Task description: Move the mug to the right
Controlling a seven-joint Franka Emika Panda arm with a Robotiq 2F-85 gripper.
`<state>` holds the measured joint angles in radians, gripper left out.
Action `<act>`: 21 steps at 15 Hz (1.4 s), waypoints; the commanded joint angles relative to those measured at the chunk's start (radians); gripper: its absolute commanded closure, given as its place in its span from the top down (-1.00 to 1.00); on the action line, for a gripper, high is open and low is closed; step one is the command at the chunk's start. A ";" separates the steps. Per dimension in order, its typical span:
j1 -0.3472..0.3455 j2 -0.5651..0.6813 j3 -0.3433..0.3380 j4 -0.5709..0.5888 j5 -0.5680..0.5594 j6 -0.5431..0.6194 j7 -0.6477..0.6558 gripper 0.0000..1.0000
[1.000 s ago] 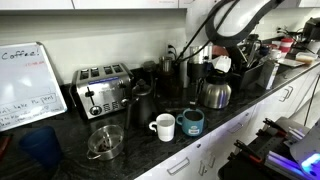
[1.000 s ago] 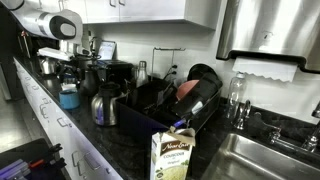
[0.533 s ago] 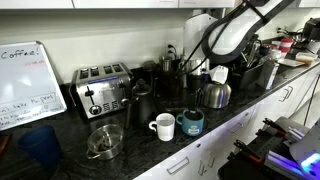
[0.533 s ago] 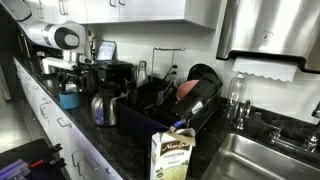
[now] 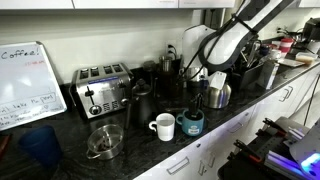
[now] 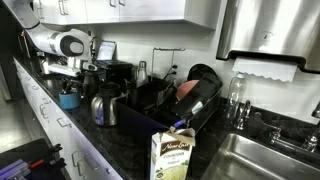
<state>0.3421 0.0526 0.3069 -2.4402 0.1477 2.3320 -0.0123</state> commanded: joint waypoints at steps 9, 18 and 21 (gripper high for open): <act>-0.015 -0.030 0.009 -0.009 0.150 0.013 -0.045 -0.97; -0.016 -0.108 0.000 -0.037 0.184 -0.026 -0.051 -0.95; -0.028 -0.185 -0.013 -0.054 0.099 -0.067 -0.025 -0.95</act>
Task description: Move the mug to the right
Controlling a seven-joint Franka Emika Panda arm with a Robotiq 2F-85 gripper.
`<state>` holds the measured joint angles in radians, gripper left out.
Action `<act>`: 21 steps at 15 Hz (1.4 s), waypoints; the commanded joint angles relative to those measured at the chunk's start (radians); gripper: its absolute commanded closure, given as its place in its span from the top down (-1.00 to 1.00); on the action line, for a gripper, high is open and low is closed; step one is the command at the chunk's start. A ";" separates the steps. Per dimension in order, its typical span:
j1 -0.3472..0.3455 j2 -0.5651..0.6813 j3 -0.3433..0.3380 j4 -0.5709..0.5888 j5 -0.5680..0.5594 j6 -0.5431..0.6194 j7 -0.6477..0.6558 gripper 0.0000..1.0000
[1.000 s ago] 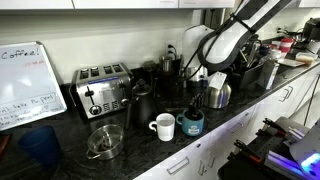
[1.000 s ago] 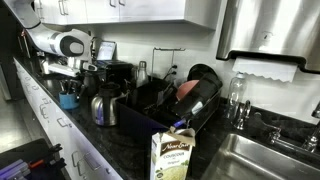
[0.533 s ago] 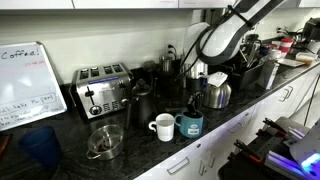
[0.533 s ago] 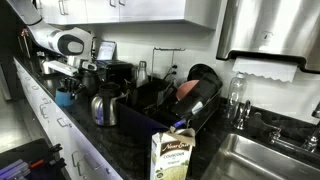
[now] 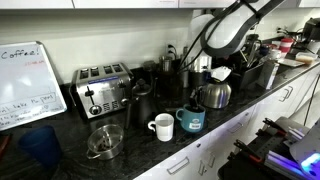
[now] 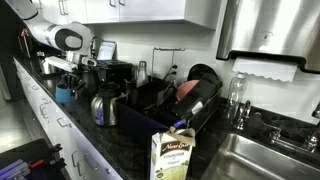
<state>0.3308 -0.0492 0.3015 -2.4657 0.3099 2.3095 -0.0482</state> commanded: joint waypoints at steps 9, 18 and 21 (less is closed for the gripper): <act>-0.054 -0.421 -0.097 -0.046 -0.146 -0.191 0.007 -0.95; -0.233 -0.718 -0.280 -0.075 -0.221 -0.396 0.012 -0.95; -0.297 -0.790 -0.367 -0.072 -0.264 -0.506 -0.044 -0.95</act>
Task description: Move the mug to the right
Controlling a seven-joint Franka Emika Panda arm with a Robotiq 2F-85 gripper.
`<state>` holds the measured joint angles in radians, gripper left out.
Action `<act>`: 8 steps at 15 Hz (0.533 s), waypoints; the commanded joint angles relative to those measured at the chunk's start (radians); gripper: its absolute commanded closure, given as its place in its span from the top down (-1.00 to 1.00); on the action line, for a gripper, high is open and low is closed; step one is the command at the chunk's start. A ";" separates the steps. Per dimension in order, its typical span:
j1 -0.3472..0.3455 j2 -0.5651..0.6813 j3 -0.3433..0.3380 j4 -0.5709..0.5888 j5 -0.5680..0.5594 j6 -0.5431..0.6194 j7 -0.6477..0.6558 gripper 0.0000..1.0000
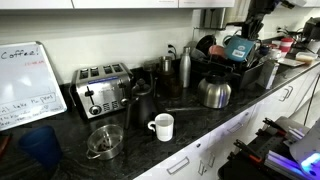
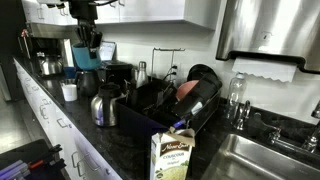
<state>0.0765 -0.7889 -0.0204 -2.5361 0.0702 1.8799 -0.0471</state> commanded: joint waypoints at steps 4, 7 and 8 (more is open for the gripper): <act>-0.109 -0.112 -0.149 0.006 -0.086 -0.180 -0.147 -0.95; -0.117 -0.124 -0.166 0.001 -0.083 -0.172 -0.150 -0.79; -0.117 -0.131 -0.169 0.001 -0.084 -0.174 -0.152 -0.79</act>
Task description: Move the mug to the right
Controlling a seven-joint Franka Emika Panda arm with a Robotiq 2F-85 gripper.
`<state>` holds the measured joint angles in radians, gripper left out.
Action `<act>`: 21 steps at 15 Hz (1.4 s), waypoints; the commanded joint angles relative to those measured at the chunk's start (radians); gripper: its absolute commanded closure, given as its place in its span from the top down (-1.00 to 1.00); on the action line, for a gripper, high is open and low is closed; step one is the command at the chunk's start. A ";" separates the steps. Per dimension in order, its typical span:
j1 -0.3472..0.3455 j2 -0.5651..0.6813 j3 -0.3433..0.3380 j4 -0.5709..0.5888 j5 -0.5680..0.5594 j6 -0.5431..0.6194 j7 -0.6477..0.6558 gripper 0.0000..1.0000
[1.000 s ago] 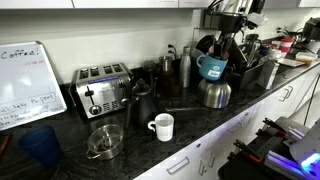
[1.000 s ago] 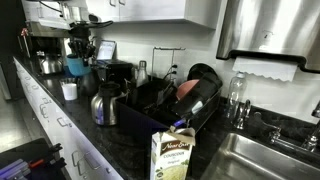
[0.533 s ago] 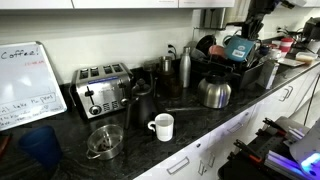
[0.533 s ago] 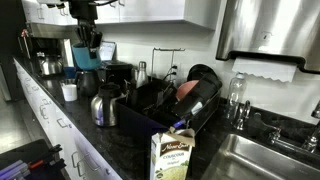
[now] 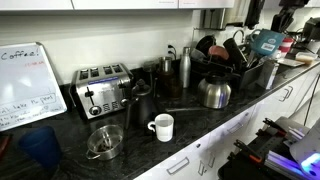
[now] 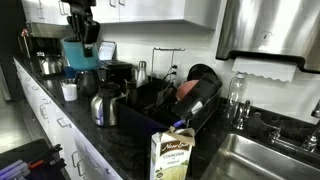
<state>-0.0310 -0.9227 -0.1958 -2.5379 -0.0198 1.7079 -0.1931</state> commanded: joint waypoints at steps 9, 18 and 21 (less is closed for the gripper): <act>-0.015 0.010 0.007 0.006 0.002 0.001 -0.002 -0.95; -0.202 0.161 -0.103 0.187 -0.119 0.096 0.100 -0.95; -0.265 0.201 -0.130 0.223 -0.157 0.117 0.144 -0.95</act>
<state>-0.2451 -0.7768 -0.3354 -2.3575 -0.1549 1.8140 -0.1057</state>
